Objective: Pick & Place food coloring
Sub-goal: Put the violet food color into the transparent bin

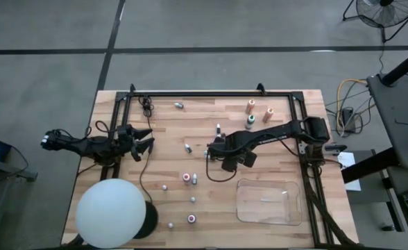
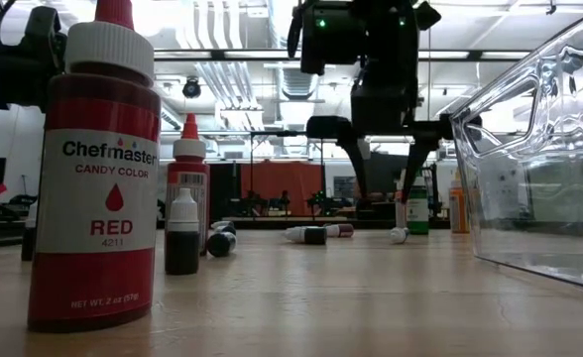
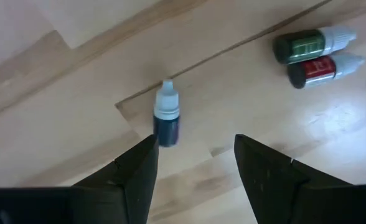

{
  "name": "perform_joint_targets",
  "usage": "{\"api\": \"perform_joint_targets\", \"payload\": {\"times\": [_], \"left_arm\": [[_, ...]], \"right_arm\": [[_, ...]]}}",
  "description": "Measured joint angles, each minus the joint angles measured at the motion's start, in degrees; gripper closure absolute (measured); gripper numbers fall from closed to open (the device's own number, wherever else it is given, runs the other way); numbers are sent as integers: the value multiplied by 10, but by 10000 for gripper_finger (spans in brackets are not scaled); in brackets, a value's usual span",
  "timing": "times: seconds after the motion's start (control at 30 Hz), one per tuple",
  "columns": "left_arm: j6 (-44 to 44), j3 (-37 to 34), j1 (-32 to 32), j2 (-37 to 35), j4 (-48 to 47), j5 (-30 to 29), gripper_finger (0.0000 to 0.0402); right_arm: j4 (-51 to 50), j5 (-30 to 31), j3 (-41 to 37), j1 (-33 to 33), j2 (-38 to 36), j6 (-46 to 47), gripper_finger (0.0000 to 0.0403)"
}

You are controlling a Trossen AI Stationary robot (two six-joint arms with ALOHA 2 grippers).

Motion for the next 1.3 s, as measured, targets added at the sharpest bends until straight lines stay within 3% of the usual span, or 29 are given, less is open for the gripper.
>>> {"api": "perform_joint_targets", "payload": {"times": [1.3], "left_arm": [[0,0,0,0,3,0,157]], "right_arm": [[79,-29,-71,14,2,-36,200]]}}
